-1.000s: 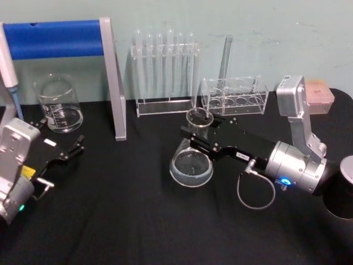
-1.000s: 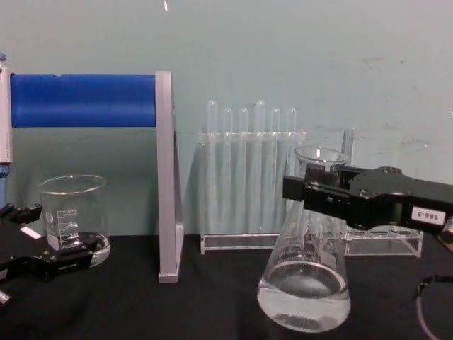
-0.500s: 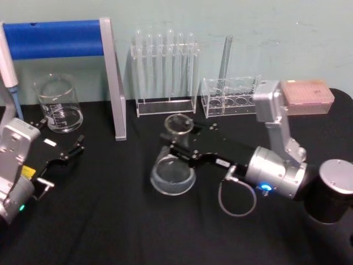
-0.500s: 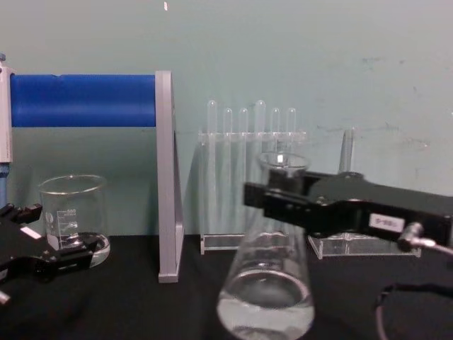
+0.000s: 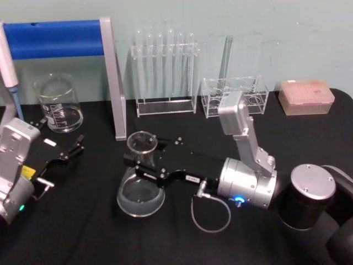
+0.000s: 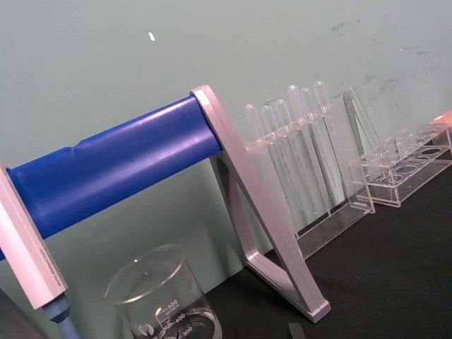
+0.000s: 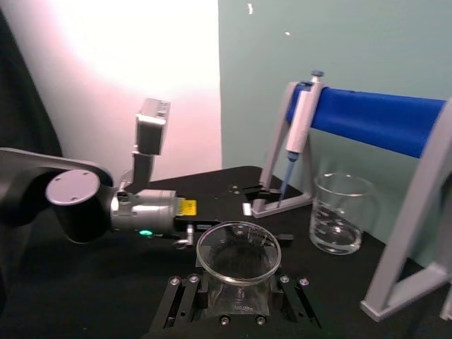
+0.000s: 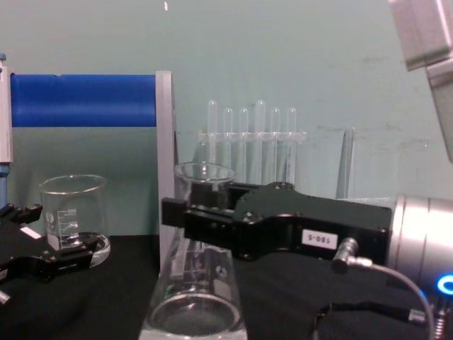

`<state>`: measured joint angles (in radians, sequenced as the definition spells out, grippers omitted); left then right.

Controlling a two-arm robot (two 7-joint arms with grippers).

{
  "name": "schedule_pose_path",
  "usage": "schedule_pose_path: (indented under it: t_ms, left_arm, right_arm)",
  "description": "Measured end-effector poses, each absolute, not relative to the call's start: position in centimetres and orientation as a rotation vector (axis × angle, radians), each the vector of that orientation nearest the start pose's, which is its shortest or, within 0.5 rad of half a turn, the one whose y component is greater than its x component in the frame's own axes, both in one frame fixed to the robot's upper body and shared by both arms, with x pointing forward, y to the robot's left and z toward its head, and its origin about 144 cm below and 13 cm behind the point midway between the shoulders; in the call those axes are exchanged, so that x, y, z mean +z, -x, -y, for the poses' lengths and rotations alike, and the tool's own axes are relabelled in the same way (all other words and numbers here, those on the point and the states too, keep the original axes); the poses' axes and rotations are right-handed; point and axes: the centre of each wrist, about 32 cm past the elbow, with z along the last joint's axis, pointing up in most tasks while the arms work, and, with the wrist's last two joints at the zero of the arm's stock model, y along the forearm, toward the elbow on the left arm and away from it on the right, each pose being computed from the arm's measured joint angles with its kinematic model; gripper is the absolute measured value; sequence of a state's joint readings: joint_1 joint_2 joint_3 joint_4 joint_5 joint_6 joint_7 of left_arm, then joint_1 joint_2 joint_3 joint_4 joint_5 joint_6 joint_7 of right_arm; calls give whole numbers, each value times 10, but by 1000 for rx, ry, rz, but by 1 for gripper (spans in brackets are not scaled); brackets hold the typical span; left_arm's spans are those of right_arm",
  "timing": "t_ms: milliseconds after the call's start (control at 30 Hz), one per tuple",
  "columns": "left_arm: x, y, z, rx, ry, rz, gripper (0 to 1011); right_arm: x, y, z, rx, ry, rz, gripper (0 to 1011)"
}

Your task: Grasp the erlenmeyer flask with one hand, shake it three times, then place it back.

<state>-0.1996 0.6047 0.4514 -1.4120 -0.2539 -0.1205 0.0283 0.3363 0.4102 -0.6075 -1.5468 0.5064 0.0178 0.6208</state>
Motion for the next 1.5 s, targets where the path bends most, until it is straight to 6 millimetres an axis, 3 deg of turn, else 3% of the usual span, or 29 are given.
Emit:
schedule_pose_path:
  t_ms: [267,467,1167,1500]
  left_arm:
    - [1140,-489,-310,1248,-304,285,1001]
    - [1140,-489,-310,1248,-304,285,1001]
    - [1140,-489,-310,1248,-304,285,1001]
    - [1140,-489,-310,1248,-304,285,1001]
  right_arm:
    - [1194,-502,171,-385,0,23,449]
    - [1194,-506,176,-444,-2,35,449]
    - [1204,-517,238,-949,-2,49,449]
    - [1206,-515,255,-1117,28,73,449]
